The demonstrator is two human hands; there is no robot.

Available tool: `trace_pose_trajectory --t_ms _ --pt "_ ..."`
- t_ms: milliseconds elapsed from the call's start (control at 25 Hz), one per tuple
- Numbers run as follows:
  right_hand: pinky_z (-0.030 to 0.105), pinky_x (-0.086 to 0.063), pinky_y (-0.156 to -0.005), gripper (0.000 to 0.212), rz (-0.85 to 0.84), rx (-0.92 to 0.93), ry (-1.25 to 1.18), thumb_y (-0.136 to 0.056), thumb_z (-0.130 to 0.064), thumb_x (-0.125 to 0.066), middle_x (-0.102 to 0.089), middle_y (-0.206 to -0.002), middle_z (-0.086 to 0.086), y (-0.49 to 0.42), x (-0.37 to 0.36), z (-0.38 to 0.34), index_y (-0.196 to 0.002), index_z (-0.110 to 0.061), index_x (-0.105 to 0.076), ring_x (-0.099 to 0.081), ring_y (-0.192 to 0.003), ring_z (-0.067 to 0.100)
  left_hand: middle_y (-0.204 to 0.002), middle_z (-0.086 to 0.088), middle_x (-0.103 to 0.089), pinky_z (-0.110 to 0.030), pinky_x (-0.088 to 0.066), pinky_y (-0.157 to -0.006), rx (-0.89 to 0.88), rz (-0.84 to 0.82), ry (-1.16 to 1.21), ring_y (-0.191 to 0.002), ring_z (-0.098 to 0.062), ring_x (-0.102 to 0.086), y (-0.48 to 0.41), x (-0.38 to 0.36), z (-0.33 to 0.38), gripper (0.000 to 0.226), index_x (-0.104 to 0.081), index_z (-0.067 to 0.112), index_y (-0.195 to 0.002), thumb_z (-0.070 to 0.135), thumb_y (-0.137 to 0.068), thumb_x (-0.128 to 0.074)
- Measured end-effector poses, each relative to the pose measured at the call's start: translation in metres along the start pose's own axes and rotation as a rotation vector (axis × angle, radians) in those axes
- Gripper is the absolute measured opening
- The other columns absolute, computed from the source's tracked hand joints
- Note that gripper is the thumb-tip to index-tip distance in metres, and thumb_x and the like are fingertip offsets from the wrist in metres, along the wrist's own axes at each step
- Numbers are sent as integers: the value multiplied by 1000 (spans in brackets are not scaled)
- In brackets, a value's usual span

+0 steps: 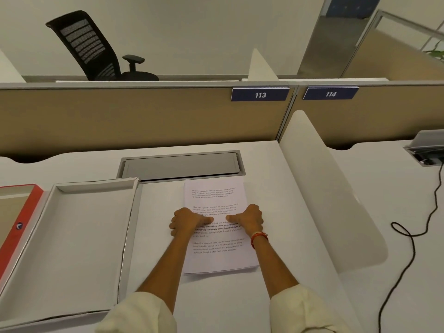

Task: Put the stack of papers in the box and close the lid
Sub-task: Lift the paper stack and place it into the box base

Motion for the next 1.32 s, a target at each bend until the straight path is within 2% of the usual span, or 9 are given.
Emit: trace_pose_trajectory --t_ms 240,440,600,800,880,1000,1120,1200,1320 --pt "46 -51 -98 56 -11 48 29 -70 -33 -85 -65 -120 16 3 -2 -9 -112 -5 -61 -60 -111 34 -129 -16 -54 -40 -50 -98 -55 62 33 -118 -31 -54 9 1 7 83 -50 6 -123 48 -61 -87" --pt "35 -58 -84 50 -10 83 -46 -71 -25 -85 -68 -116 16 6 -4 -13 -110 -4 -62 -68 -100 31 -117 -15 -63 -28 -51 -69 -134 28 166 -96 -28 -67 10 2 9 68 -56 6 -110 38 -60 -90" --pt "34 -57 -82 47 -16 96 -80 -71 -24 -86 -70 -114 16 10 -5 -13 -108 -4 -64 -69 -99 31 -110 -15 -71 -21 -42 -50 -129 39 263 -72 -20 -61 13 1 0 52 -54 12 -93 34 -63 -90" --pt "30 -55 -72 39 20 137 -136 -71 -21 -86 -71 -112 18 24 4 -15 -99 -3 -65 -70 -97 31 -110 -15 -71 -25 -49 -55 -181 109 360 -83 -28 -70 28 16 6 60 -58 6 -103 31 -60 -92" --pt "33 -58 -75 46 75 171 -197 -69 -19 -87 -70 -111 18 33 17 -20 -103 1 -64 -70 -97 31 -107 -11 -70 -27 -51 -59 -249 170 437 -86 -29 -70 41 29 14 65 -52 10 -102 30 -56 -93" --pt "38 -57 -84 53 236 299 -306 -69 -18 -86 -62 -114 17 56 46 -38 -105 -3 -49 -63 -103 31 -101 -3 -65 -16 -47 -54 -402 289 578 -76 -19 -62 70 50 31 67 -44 21 -100 32 -56 -93" --pt "30 -59 -75 52 333 463 -446 -74 -17 -81 -56 -114 12 78 68 -54 -104 -18 -38 -61 -100 27 -99 6 -60 -7 -45 -53 -556 365 734 -74 -9 -61 97 64 43 64 -45 31 -105 34 -60 -90" --pt "16 -58 -63 52 332 557 -549 -77 -20 -79 -55 -115 8 88 73 -57 -108 -23 -37 -61 -97 23 -101 8 -60 -6 -48 -51 -602 370 846 -77 -10 -63 107 65 43 62 -45 36 -110 37 -64 -87" --pt "8 -54 -57 51 307 634 -652 -81 -24 -76 -55 -111 -3 96 71 -50 -110 -37 -37 -62 -96 15 -102 13 -60 -8 -53 -55 -662 368 961 -84 -14 -66 114 60 37 63 -42 46 -111 37 -67 -86"
Point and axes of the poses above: each hand's wrist, its own y-axis away from the middle knuckle, its own x-axis out of the back of the hand, z = x × y, the point moved 8 cm from there along -y, towards the middle knuckle
